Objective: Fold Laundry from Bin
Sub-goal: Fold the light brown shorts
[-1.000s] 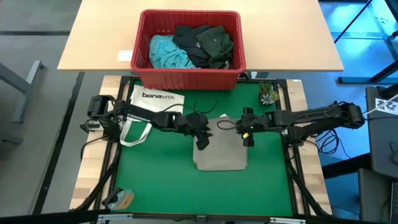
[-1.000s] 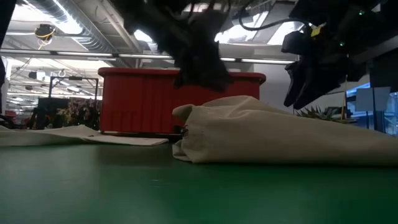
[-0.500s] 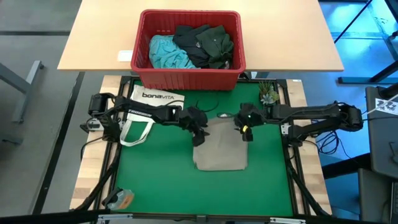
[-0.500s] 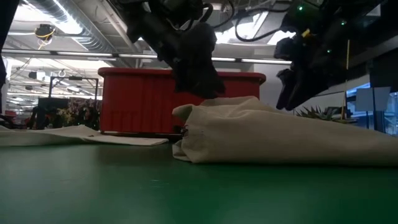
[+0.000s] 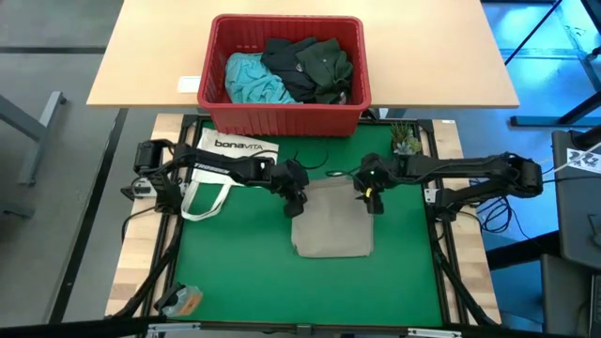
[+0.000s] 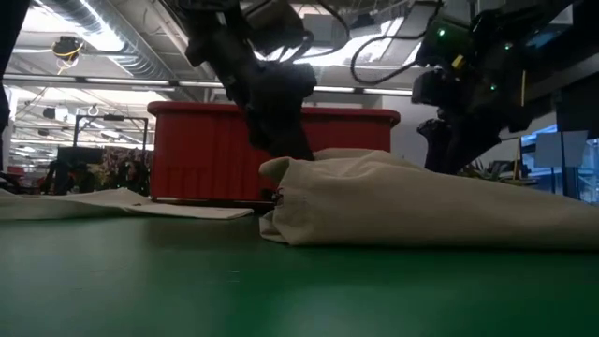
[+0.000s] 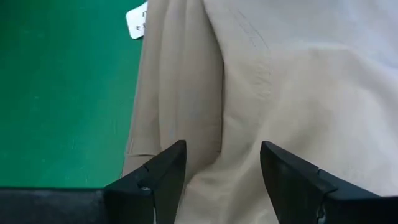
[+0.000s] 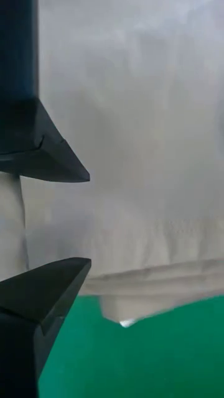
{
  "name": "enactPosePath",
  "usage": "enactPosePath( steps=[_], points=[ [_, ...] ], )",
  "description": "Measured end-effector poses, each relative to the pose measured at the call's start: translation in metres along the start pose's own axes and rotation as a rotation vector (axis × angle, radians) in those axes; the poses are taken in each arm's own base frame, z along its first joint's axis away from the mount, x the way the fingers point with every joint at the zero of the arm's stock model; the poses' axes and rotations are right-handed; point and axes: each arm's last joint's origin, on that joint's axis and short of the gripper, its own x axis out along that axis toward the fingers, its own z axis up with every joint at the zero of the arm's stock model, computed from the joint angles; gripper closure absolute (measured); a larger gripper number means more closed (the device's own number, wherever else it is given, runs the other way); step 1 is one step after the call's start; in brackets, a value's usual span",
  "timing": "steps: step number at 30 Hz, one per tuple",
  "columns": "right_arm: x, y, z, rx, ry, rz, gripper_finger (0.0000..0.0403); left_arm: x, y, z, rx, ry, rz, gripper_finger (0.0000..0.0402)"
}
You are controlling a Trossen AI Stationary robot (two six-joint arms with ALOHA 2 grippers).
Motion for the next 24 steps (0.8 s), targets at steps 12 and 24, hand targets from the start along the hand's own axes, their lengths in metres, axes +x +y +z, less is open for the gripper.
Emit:
enactPosePath(
  steps=[12, 24],
  points=[
    [0.020, -0.004, -0.003, 0.006, 0.098, -0.046, 0.0273, 0.011, 0.001, -0.005, 0.059, 0.032, -0.005, 0.0297],
    [0.021, -0.007, -0.004, 0.006, 0.128, -0.155, 0.0392, 0.011, 0.008, -0.004, 0.019, 0.007, 0.183, 0.0396]
  ],
)
